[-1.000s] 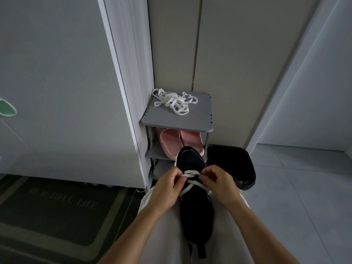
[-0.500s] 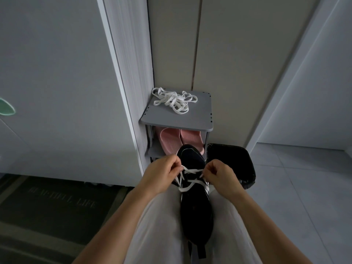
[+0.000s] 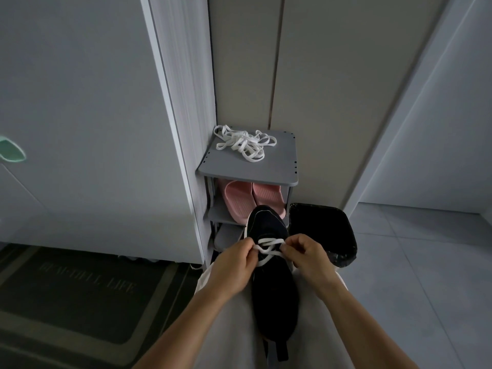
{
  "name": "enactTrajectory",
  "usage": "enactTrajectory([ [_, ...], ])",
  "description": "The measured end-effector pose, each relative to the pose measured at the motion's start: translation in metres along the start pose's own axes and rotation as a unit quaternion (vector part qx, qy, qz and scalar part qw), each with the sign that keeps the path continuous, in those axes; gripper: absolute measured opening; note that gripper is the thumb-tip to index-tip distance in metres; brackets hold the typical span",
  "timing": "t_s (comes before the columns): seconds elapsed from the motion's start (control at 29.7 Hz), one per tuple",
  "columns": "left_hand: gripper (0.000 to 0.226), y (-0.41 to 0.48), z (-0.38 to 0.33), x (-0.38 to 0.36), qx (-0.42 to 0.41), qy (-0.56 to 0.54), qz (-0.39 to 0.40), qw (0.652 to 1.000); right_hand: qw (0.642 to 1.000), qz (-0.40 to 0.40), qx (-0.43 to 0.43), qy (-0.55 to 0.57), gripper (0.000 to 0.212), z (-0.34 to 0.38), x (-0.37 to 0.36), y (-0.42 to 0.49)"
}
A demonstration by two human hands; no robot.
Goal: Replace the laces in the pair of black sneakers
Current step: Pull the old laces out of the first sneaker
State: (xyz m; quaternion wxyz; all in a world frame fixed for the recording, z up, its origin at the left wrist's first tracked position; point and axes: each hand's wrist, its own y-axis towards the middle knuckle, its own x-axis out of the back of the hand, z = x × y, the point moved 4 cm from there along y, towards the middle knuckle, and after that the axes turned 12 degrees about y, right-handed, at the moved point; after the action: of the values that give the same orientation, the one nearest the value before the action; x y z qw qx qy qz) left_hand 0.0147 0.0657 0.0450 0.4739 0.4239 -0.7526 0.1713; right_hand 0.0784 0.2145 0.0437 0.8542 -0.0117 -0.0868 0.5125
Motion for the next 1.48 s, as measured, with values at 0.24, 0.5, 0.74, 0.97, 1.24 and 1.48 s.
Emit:
enactTrajectory([
  [0.24,0.019,0.018,0.002,0.05,-0.038,0.151,-0.07,0.985,0.991,0.0,0.067,-0.119,0.007,0.031,0.014,0.017],
  [0.5,0.026,0.001,0.001,0.002,0.073,-0.034,0.081,0.993,0.999,0.031,-0.028,-0.005,0.008,-0.001,0.001,0.002],
  [0.74,0.013,0.011,0.02,0.02,0.097,-0.121,0.03,0.988,0.983,-0.067,-0.025,0.169,0.014,0.006,0.023,0.009],
  [0.97,0.027,0.007,0.015,0.011,0.126,-0.115,0.058,0.984,0.992,-0.004,-0.042,0.122,0.011,0.006,0.013,0.007],
  [1.24,0.025,0.007,0.005,0.002,0.098,-0.12,0.016,0.988,0.998,-0.026,-0.019,0.051,0.016,-0.003,0.007,0.003],
  [1.48,0.024,0.021,0.052,0.05,0.19,-0.162,-0.072,0.966,0.971,-0.103,-0.039,0.21,0.015,0.001,0.047,0.01],
])
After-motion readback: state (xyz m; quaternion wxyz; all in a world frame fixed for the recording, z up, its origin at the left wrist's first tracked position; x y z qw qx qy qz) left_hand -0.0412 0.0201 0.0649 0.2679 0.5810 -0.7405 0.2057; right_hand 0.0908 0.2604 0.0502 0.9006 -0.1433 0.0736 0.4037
